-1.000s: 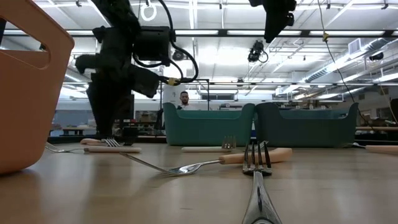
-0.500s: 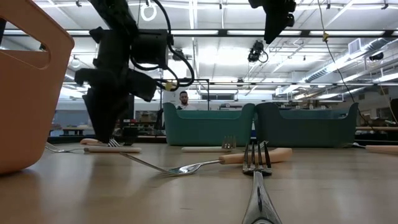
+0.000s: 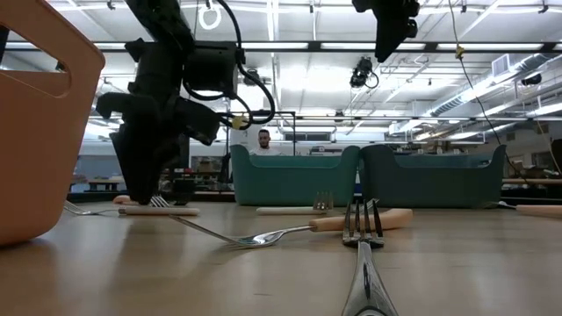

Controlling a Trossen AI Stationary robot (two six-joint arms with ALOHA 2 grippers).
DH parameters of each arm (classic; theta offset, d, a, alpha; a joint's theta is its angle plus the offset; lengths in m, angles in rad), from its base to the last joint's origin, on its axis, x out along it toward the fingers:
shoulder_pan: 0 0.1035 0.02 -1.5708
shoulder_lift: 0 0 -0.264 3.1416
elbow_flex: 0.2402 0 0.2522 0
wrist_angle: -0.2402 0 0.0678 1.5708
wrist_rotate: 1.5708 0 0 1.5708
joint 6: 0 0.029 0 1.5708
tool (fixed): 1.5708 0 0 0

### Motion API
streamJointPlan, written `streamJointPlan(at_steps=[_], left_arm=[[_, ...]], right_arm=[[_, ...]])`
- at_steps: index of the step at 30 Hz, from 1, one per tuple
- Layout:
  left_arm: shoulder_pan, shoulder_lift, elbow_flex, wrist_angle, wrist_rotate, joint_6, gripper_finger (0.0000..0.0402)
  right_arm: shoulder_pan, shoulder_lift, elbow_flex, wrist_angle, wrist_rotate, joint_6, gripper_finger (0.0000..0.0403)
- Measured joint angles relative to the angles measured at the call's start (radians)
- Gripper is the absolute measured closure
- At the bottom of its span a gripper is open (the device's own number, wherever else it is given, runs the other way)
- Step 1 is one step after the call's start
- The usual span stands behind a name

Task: Sort silverware by color (type)
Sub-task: Put the white fork into the green bin

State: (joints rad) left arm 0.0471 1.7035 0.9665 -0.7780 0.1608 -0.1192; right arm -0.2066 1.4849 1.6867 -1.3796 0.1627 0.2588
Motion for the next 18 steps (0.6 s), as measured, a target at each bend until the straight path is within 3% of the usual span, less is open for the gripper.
streamJointPlan(at_steps=[13,15,18], left_arm=[[-0.012,0.094,-0.005,0.026,-0.023,-0.035,0.0262],[-0.012,0.095,-0.006,0.029,-0.037,-0.033,0.0277],[-0.012,0.098,-0.006,0.032,-0.059,-0.012,0.0329]], right_arm=[[0.000,0.000,0.000,-0.010,-0.006,0.010,0.0282],[0.000,0.000,0.000,-0.010,-0.006,0.010,0.0282],[0.000,0.000,0.000,-0.010,-0.007,0.010,0.0282]])
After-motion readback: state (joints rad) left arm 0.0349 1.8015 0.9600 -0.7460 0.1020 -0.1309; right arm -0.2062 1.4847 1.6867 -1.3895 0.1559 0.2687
